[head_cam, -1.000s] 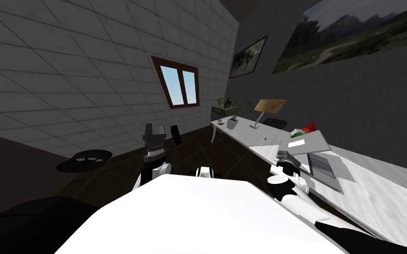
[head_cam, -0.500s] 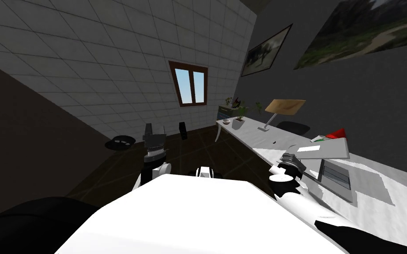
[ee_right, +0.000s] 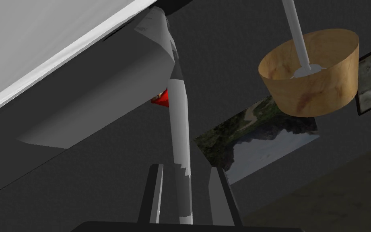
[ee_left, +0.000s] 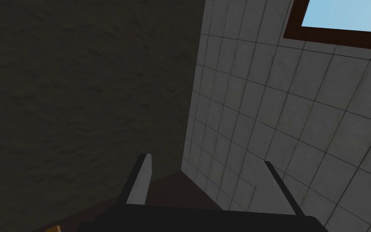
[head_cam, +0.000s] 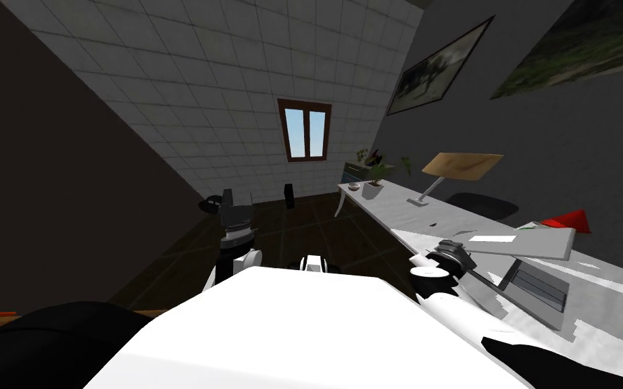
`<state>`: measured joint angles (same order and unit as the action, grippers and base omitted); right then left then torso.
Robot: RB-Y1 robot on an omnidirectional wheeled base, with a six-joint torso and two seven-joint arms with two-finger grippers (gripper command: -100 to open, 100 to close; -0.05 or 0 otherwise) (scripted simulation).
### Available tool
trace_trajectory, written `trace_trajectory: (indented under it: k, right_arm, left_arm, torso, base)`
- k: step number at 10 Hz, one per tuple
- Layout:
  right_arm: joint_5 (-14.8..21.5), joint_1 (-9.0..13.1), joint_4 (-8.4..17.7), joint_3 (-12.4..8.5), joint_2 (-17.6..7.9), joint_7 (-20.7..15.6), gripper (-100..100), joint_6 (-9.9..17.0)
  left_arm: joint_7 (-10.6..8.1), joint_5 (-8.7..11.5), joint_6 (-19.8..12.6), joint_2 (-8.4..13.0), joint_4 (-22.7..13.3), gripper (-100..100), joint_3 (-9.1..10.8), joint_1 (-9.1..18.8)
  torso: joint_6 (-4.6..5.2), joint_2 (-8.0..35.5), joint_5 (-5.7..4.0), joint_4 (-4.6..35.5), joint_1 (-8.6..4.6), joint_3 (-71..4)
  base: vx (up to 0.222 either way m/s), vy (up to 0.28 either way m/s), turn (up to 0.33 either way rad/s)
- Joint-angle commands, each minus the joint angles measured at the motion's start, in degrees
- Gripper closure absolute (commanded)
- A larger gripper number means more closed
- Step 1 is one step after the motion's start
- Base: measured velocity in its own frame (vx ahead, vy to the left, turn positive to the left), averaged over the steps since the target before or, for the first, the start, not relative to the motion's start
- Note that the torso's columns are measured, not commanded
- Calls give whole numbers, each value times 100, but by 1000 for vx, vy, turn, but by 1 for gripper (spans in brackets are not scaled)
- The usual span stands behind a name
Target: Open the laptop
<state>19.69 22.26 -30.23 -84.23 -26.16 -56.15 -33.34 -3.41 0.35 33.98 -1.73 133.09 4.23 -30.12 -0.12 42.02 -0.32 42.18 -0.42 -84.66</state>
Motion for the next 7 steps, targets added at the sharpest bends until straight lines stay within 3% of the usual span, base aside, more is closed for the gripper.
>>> trace_trajectory:
  k: [1,2,4,5,6,7]
  right_arm:
    - [-465,36,118,-248,47,-263,100,-146]
    - [-635,79,225,-472,58,-513,100,-294]
    - [-870,79,225,-472,58,-513,100,-294]
    - [-1101,122,333,-695,70,-763,100,-441]
    - [-1237,122,333,-695,70,-763,100,-441]
    - [-1429,166,440,-918,82,-1014,100,-588]
  left_arm:
    - [0,0,0,0,0,0,0,1]
    - [0,0,0,0,0,0,0,0]
    - [0,0,0,0,0,0,0,0]
    - [0,0,0,0,1,0,0,-2]
    - [0,0,0,0,0,0,0,-1]
    - [0,0,0,0,0,0,1,-1]
  torso:
    - [-20,8,-8,0,0,5]
    - [-3,1,-8,-3,11,2]
    - [-3,-4,-21,-9,17,1]
    - [21,-24,-21,-18,6,-11]
    - [-16,-4,-25,-10,1,-1]
    - [-16,7,-29,-6,7,9]
  base:
    - [-159,-60,225]
    - [-190,-71,347]
    - [-97,-35,158]
    - [-103,-13,270]
    - [-127,-39,236]
    - [-174,-49,379]
